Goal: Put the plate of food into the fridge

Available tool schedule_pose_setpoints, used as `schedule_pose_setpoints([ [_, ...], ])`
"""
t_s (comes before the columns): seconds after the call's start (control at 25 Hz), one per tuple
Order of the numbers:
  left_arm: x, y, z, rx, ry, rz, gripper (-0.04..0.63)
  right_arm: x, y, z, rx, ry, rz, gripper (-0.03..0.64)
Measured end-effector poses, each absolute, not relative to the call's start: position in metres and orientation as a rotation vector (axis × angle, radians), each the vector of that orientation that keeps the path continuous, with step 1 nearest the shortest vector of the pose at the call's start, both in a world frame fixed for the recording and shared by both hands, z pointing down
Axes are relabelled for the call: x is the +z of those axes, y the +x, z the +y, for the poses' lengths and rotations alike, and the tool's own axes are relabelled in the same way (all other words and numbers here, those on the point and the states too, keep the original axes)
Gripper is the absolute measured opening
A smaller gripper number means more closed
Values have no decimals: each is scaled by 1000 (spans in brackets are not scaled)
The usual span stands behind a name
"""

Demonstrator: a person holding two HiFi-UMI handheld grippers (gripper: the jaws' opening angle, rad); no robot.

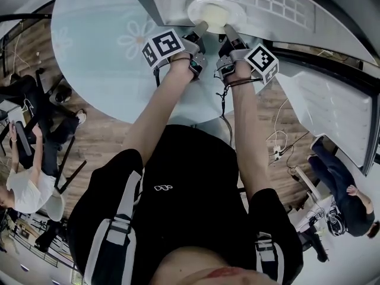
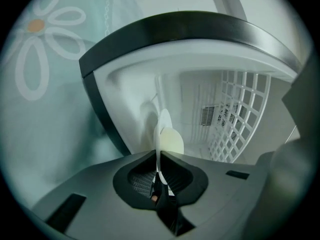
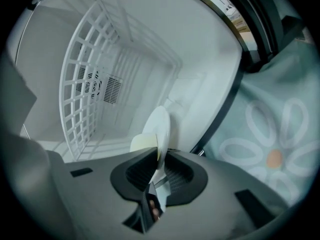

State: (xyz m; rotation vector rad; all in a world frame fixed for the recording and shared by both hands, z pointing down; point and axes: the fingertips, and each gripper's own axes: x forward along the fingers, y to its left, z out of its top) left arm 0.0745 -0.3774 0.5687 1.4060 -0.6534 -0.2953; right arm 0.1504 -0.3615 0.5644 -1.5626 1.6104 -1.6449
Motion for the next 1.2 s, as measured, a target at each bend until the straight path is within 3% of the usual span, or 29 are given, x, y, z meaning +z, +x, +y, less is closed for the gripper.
schedule_pose_setpoints([
  [0.56, 573, 84, -382, -270, 1402, -644, 48, 570, 164, -362, -1578, -1693, 1579, 67],
  [0.68, 568, 76, -381, -296, 1408, -664, 71, 567, 167, -358, -1541, -1747, 1620, 118],
  [0.8, 560, 76, -379, -319, 1399, -676, 163, 562, 183, -351, -1498, -1803, 1621, 166],
  [0.92, 560, 74, -381, -324, 1384, -694, 164, 559, 195, -351, -1480, -1863, 1646, 215],
  [1.2, 551, 52, -365, -385, 1349, -700, 145, 543, 206, -329, -1433, -1835, 1635, 210],
])
